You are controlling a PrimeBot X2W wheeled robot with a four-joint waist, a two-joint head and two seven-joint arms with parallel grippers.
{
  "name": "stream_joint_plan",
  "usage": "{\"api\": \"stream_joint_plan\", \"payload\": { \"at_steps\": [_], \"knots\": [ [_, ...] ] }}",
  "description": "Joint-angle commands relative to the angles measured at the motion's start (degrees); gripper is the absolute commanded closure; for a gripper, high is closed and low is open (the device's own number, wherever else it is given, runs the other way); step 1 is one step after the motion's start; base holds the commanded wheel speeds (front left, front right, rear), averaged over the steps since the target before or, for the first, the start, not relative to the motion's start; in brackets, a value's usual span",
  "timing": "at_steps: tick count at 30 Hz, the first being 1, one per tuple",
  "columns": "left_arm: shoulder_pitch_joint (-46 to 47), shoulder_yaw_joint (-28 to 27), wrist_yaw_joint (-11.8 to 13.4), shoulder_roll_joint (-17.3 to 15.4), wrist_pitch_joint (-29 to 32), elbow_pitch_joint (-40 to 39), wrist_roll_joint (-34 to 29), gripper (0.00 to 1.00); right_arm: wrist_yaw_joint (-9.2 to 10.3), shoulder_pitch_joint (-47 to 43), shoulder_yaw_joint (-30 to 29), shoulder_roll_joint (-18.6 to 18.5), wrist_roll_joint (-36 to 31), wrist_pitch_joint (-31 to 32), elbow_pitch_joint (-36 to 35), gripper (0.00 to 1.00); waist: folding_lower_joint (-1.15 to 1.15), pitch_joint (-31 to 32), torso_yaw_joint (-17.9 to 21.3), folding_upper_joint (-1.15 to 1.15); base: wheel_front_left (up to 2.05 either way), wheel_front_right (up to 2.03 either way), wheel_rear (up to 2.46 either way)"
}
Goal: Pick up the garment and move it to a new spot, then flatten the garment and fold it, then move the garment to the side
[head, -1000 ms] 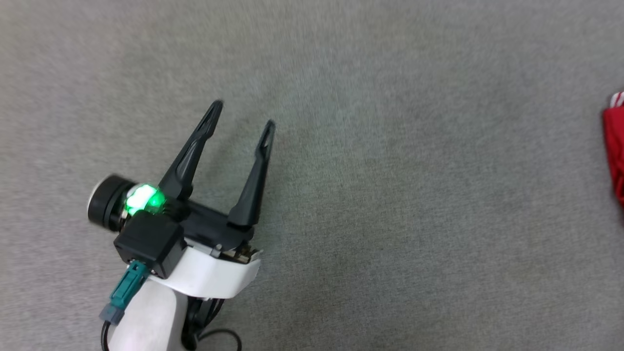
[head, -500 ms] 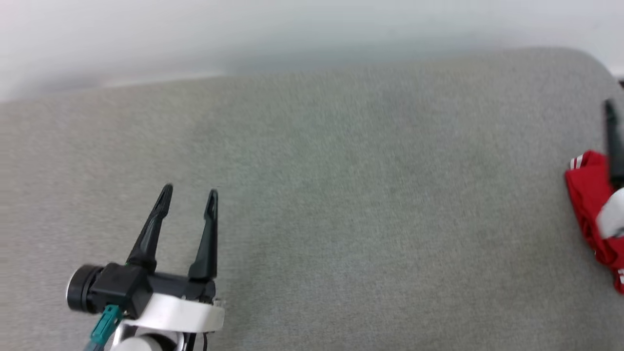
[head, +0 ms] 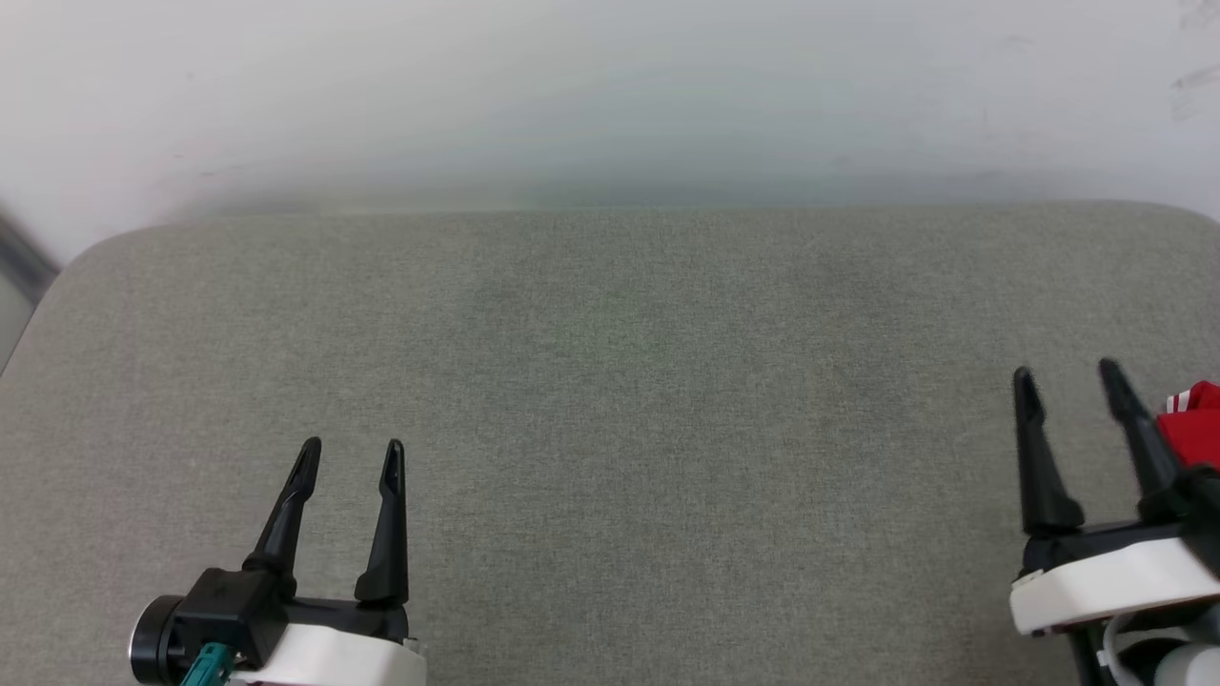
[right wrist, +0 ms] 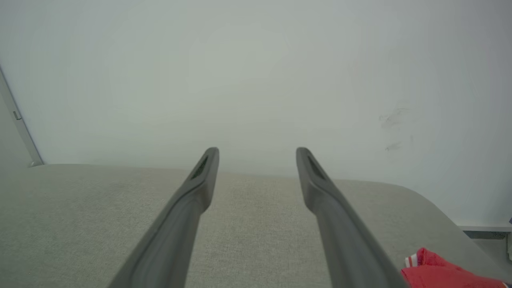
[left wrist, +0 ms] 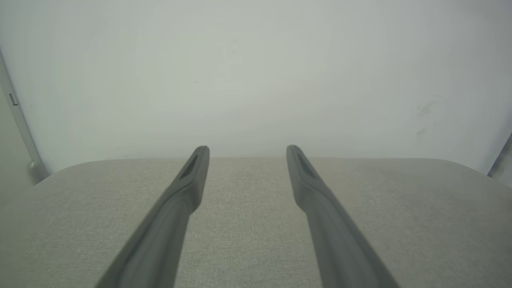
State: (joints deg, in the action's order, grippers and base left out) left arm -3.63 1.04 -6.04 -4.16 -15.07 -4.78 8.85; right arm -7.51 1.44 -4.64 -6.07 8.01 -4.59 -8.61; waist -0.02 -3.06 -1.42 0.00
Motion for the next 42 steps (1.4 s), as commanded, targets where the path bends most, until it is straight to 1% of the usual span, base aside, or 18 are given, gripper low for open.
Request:
{"api": "stream_joint_plan", "payload": {
  "at_steps": [1, 4, 7, 9, 14, 18, 20, 24, 36, 41, 42],
  "knots": [
    [-0.67, -0.46, -0.03, 0.26, -0.12, 0.46, 0.19, 0.0, 0.04, -0.88, 0.41, 0.47, 0.22, -0.68, 0.94, 0.0, 0.02, 0.36, -0.25, 0.0, 0.0, 0.0, 0.0],
    [-0.85, -1.17, 0.1, 0.53, -0.12, 1.94, 0.71, 0.0, 0.04, -1.68, 1.76, 0.16, -0.53, -2.88, 3.72, 0.0, 0.02, 0.79, -0.31, 0.0, 0.0, 0.0, 0.0],
    [-0.98, -1.78, 0.0, 0.72, -0.12, 3.07, 0.68, 0.0, 0.04, -1.75, 2.67, 0.85, -1.3, -4.56, 6.19, 0.0, 0.02, 1.09, -0.08, 0.0, 0.0, 0.0, 0.0],
    [-1.46, -1.76, -0.18, 0.78, -0.12, 3.63, 0.06, 0.0, 0.04, -1.81, 2.98, 1.45, -1.45, -5.44, 7.43, 0.0, 0.02, 1.3, 0.06, 0.0, 0.0, 0.0, 0.0],
    [-1.76, -2.39, -0.53, 0.96, -0.12, 3.77, 0.93, 0.0, 0.04, -1.34, 3.33, 2.28, -1.53, -7.13, 9.16, 0.0, 0.02, 1.4, 0.48, 0.0, 0.0, 0.0, 0.0],
    [-1.3, -2.6, -0.65, 1.07, -0.12, 3.46, 0.46, 0.0, 0.04, -0.62, 3.21, 2.65, -1.6, -7.77, 9.6, 0.0, 0.02, 1.29, 0.69, 0.0, 0.0, 0.0, 0.0],
    [-1.01, -2.07, -0.6, 0.68, -0.12, 3.05, -2.04, 0.0, 0.04, -0.48, 3.28, 2.78, -2.07, -8.07, 9.73, 0.0, 0.02, 1.2, 0.73, 0.0, 0.0, 0.0, 0.0],
    [-0.92, -2.38, 0.17, 0.93, -0.12, 2.91, -2.63, 0.0, 0.04, -0.31, 3.22, 2.92, -2.04, -8.27, 9.97, 0.0, 0.02, 1.09, 0.78, 0.0, 0.0, 0.0, 0.0],
    [-1.53, -3.47, 0.34, 1.24, -0.12, 1.93, -1.15, 0.0, 0.04, -0.51, 3.37, 3.2, -1.78, -8.83, 10.09, 0.0, 0.02, 1.11, 0.87, 0.0, 0.0, 0.0, 0.0],
    [-1.59, -3.46, -0.07, 1.29, -0.11, 1.65, 0.0, 0.0, 0.04, -1.02, 3.5, 3.26, -1.56, -8.87, 10.21, 0.0, 0.02, 1.2, 0.82, 0.0, 0.0, 0.0, 0.0],
    [-1.24, -3.34, -0.02, 1.19, 0.0, 1.75, 0.01, 1.0, 0.0, -0.92, 3.46, 2.93, -1.78, -8.58, 10.24, 1.0, 0.02, 1.2, 0.82, 0.0, 0.0, 0.0, 0.0]
  ]
}}
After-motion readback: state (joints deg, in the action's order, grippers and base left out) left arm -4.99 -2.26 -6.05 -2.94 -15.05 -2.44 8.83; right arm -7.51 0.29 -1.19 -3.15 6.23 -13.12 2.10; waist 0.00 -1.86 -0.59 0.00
